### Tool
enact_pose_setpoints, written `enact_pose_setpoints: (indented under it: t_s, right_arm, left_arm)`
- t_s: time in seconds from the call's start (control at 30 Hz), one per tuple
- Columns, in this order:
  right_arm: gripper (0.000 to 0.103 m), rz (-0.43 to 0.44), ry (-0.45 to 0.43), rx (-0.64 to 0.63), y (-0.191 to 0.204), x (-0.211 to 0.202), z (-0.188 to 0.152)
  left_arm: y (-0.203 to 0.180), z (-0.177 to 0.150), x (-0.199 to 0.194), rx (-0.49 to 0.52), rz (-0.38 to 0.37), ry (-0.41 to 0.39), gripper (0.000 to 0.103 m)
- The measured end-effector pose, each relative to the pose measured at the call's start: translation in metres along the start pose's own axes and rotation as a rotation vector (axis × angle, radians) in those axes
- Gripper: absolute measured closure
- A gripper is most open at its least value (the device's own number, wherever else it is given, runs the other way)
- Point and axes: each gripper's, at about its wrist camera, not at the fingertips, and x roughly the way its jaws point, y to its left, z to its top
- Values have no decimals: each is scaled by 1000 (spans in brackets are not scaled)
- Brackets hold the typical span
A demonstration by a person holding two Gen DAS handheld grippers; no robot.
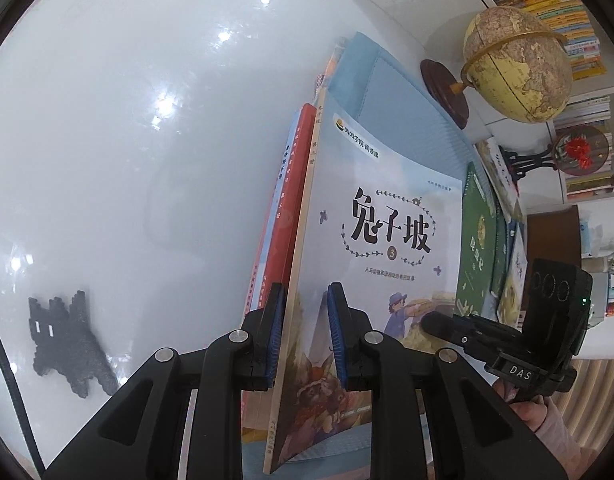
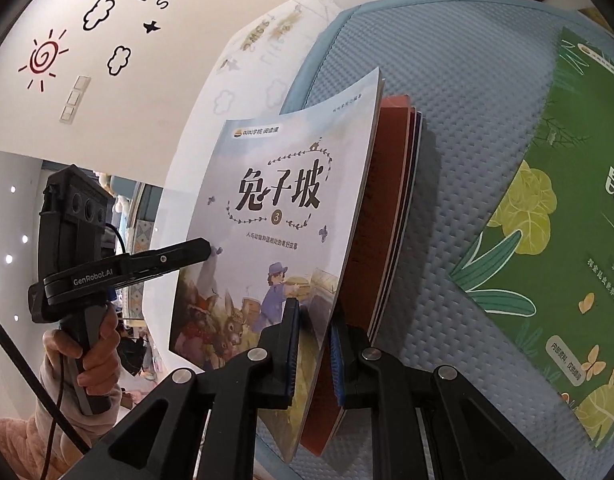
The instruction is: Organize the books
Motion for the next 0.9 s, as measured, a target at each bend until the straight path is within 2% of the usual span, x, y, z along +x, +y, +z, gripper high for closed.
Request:
enact_pose_setpoints:
  t_s: [0.1, 0.17, 0.23, 0.43, 0.7, 0.8, 0.9]
  right_arm:
    - [88, 4, -15, 39, -4, -1, 1]
    - [85, 34, -9, 73, -8, -1, 2]
    - [78, 56, 0, 83, -7, -1, 1]
    - [70, 71, -10, 70, -7, -1, 1]
    - [70, 86, 7, 67, -14, -3, 4]
    - [67, 65, -38, 61, -24, -25, -2]
    - [54, 3, -133, 125, -57, -64, -11]
  left_arm:
    - [-1, 2, -1, -2, 31, -8, 84]
    - [0, 3, -5, -9, 73, -26, 79]
    - [0, 4, -8, -13, 108, -37, 79]
    - [-1, 2, -17, -27, 136, -61, 78]
    - [-11, -11, -24, -73, 158, -105, 78]
    - [-28, -10, -25, -56, 181, -136, 79]
    - [-62, 3, -13, 8, 186, -133, 75]
